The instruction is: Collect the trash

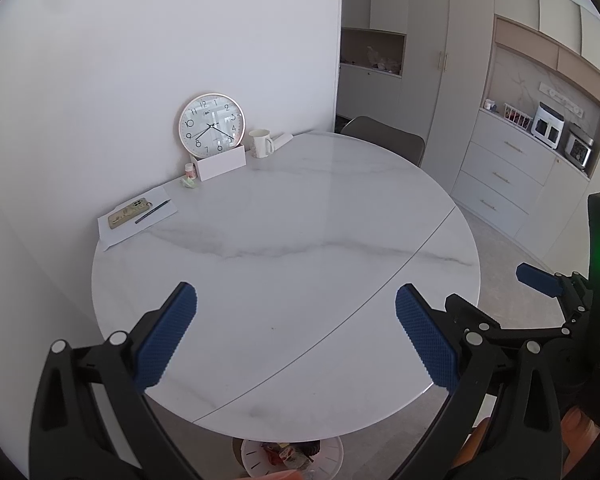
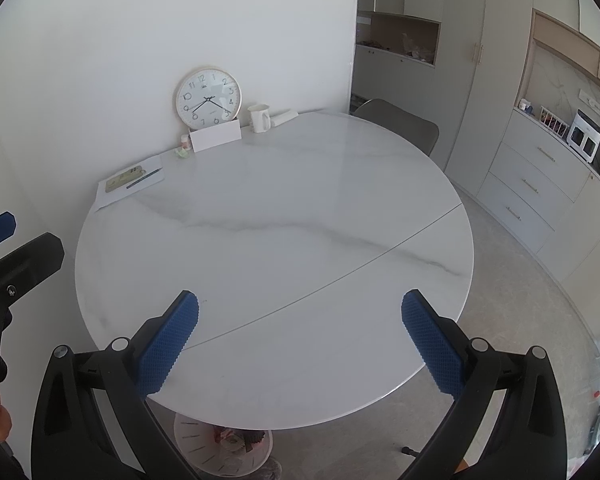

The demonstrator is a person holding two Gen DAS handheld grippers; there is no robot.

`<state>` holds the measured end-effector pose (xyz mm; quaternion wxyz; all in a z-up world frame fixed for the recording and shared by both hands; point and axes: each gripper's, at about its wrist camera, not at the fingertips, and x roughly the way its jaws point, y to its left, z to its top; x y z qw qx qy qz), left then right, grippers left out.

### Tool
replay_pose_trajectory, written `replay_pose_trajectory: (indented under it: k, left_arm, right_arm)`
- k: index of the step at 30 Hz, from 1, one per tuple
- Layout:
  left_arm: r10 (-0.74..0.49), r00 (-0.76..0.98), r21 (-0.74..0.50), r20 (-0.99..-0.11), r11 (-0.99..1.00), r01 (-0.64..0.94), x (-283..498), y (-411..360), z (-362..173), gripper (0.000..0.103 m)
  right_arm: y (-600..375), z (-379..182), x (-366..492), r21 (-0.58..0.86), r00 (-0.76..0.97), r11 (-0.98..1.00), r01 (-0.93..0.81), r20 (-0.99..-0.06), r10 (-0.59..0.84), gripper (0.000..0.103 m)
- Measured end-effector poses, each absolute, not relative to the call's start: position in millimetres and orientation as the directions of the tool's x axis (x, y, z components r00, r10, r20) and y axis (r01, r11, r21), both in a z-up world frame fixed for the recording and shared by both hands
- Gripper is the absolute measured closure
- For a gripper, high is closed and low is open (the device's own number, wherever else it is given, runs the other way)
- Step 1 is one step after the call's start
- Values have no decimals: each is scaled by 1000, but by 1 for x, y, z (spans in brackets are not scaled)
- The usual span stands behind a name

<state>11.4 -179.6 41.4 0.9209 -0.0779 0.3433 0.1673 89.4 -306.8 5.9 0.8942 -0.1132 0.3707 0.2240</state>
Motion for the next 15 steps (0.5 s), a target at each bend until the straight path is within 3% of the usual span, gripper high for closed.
replay_pose_trajectory:
  k: [15]
  left_arm:
    - [253, 708, -29, -659, 933, -360, 10, -179, 40, 8]
  right_arm:
    - [-309, 6, 90, -35, 628, 877, -480, -712, 315, 2]
